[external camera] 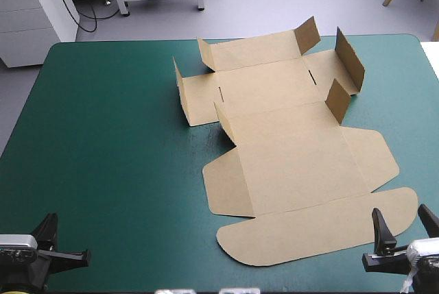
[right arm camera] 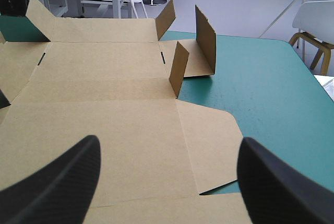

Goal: Fold the box

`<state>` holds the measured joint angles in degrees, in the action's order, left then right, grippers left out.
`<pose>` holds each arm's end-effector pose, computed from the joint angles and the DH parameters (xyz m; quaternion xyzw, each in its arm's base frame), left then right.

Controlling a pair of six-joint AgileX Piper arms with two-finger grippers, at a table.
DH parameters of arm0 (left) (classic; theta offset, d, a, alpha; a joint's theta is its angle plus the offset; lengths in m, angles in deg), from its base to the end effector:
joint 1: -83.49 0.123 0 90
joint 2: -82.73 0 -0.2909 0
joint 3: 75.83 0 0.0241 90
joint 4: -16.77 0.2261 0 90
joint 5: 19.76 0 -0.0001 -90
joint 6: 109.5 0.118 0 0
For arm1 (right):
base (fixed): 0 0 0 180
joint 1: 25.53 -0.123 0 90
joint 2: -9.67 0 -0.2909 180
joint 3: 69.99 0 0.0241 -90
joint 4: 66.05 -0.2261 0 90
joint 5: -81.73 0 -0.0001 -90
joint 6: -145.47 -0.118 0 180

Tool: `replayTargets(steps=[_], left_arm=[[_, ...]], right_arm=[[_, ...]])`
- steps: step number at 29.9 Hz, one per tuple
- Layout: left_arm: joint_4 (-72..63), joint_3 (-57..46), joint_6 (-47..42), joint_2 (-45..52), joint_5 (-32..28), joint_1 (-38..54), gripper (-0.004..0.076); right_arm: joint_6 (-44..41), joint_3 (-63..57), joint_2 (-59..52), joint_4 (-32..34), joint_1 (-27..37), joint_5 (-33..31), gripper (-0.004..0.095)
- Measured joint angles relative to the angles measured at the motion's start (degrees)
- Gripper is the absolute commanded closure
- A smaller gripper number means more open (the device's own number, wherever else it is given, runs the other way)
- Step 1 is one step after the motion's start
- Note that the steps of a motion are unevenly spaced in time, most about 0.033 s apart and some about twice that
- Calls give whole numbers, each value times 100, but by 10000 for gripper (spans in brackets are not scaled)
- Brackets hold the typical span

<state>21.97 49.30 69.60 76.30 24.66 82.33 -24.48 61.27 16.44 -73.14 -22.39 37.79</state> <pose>0.0112 0.0073 0.2535 0.0085 0.7963 0.0340 0.6039 0.0004 0.0101 0.2862 -0.0397 0.7605 -0.0130 0.6480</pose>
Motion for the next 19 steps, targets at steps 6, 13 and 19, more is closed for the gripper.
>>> replayTargets(steps=[6, 13, 19], left_arm=[[0, 0, -5, 0, 0, 0, 734], [0, 0, -5, 0, 0, 0, 734], [0, 0, -5, 0, 0, 0, 734]], right_arm=[[0, 0, 293, 0, 0, 0, 147], [244, 78, 1002, 0, 0, 300, 147], [316, 776, 2234, 0, 0, 487, 147]])
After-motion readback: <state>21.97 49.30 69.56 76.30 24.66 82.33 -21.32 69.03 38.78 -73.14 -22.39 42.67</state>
